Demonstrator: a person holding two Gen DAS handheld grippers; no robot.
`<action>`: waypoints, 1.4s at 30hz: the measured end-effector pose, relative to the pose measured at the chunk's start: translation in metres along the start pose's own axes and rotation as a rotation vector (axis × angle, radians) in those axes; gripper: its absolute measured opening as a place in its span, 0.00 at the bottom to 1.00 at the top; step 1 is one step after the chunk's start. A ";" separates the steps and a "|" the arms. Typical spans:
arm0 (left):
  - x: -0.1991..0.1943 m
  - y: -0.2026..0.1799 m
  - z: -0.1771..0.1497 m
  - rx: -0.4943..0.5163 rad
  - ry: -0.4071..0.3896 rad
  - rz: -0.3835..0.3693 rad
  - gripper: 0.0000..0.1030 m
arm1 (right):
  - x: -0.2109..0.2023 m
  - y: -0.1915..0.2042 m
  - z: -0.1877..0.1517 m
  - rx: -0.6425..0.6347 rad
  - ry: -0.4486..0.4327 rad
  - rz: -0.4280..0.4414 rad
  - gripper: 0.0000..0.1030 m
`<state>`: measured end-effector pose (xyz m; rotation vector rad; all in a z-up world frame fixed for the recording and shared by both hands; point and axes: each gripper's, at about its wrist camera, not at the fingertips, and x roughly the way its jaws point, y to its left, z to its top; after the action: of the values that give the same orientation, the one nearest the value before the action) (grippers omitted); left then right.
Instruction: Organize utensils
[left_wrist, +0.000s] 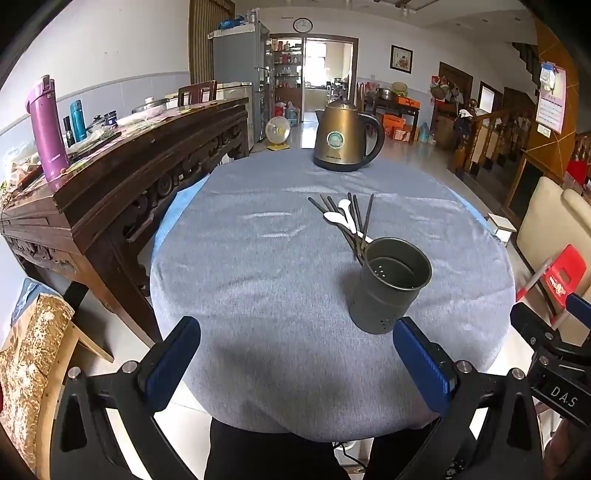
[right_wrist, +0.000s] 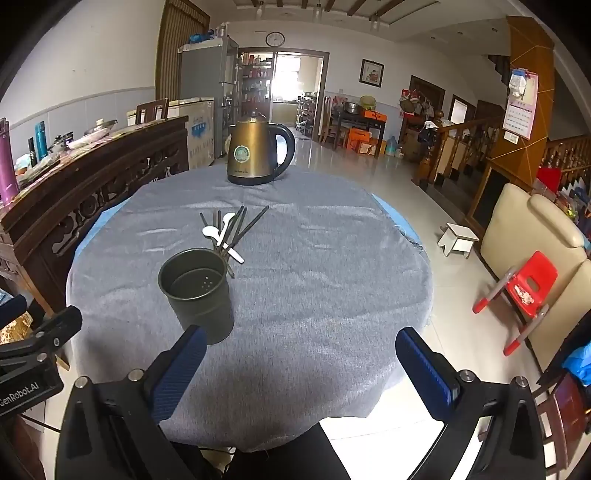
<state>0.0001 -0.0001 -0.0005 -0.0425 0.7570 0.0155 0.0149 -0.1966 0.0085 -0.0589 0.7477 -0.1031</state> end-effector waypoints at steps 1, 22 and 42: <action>0.000 0.000 0.000 -0.001 0.003 -0.002 1.00 | 0.001 0.000 0.000 0.000 0.001 -0.001 1.00; 0.008 0.005 0.000 -0.024 0.029 -0.024 1.00 | 0.009 0.006 0.002 -0.017 0.032 -0.006 1.00; 0.012 0.008 0.011 -0.011 0.011 0.017 1.00 | 0.021 0.011 0.005 -0.028 0.052 -0.003 1.00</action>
<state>0.0160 0.0088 -0.0007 -0.0466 0.7683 0.0351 0.0342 -0.1885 -0.0033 -0.0837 0.8010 -0.0971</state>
